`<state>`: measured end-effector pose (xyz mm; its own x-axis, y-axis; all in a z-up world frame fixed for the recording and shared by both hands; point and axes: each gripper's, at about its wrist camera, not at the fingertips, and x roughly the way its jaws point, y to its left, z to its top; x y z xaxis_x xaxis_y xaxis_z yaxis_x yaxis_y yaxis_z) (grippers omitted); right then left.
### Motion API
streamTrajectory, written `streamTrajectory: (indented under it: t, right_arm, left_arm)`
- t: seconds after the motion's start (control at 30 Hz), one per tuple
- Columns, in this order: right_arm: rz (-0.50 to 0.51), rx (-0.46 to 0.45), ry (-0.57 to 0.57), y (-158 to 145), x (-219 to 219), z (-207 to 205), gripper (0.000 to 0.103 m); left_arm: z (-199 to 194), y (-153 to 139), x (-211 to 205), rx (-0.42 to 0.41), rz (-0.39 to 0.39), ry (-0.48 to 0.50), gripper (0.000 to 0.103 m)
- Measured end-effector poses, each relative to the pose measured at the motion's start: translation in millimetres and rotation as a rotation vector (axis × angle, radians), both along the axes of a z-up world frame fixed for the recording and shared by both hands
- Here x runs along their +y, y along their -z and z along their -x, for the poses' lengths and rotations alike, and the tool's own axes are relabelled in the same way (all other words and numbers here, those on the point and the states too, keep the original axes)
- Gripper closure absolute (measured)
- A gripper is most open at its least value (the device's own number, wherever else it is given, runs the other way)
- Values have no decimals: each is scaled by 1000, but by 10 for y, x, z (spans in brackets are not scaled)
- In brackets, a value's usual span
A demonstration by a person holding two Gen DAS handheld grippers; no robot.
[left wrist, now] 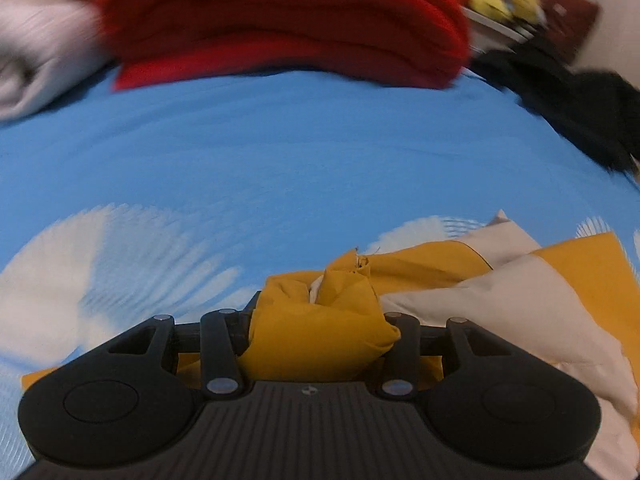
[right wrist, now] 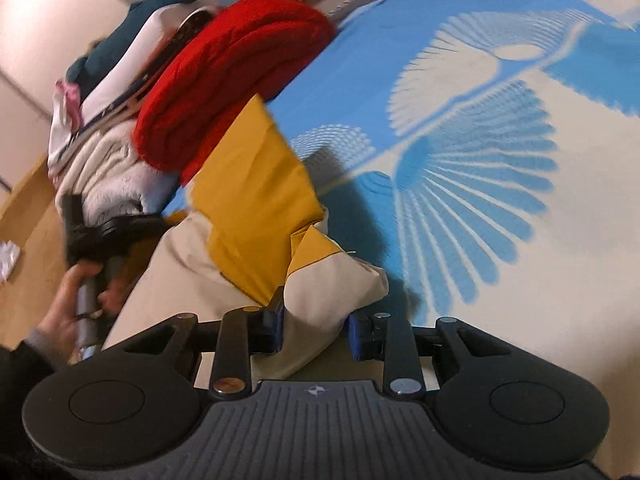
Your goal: Fold large clothes
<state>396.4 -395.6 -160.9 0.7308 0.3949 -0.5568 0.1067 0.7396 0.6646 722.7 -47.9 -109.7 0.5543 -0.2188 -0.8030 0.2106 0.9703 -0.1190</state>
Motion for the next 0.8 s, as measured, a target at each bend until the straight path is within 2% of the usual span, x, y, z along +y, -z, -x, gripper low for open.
streamTrajectory:
  t: [0.13, 0.2, 0.27, 0.3, 0.33, 0.37, 0.43, 0.47, 0.53, 0.57, 0.63, 0.73, 0.8]
  right_arm:
    - [-14, 0, 16, 29, -39, 109, 74]
    - [-27, -10, 19, 63, -66, 152, 74]
    - [-65, 1, 28, 108, -119, 161, 72]
    - [-84, 10, 37, 129, -152, 154, 69]
    - [-94, 19, 50, 149, -192, 159, 55]
    - [-109, 33, 64, 182, -242, 159, 48]
    - [-171, 51, 54, 227, -357, 135, 46]
    - [-157, 63, 49, 185, -386, 119, 39]
    - [-46, 69, 60, -16, -433, 101, 23]
    - [3, 63, 62, -128, -467, 108, 19]
    - [99, 41, 43, -333, -514, 112, 20]
    - [305, -88, 68, -681, -472, 71, 20]
    - [339, -171, 43, -871, -365, -70, 25]
  left_arm:
    - [-158, 57, -155, -2, 21, 51, 53]
    - [-177, 45, -53, -12, 48, 38, 42]
    - [-187, -4, 135, -39, 59, -14, 15]
    - [-190, -49, 239, -59, 54, -56, 10]
    - [-178, -92, 351, -85, 52, -104, 7]
    - [-184, -117, 461, -101, 52, -152, 7]
    - [-200, -149, 675, -92, 56, -231, 5]
    - [-182, -183, 769, -100, 50, -264, 5]
    - [-128, -284, 912, -132, 41, -301, 3]
    - [-84, -343, 981, -146, 46, -311, 3]
    - [65, -494, 1054, -183, 49, -305, 3]
    - [369, -745, 1119, -257, 67, -255, 3]
    - [561, -904, 1102, -295, 53, -226, 3]
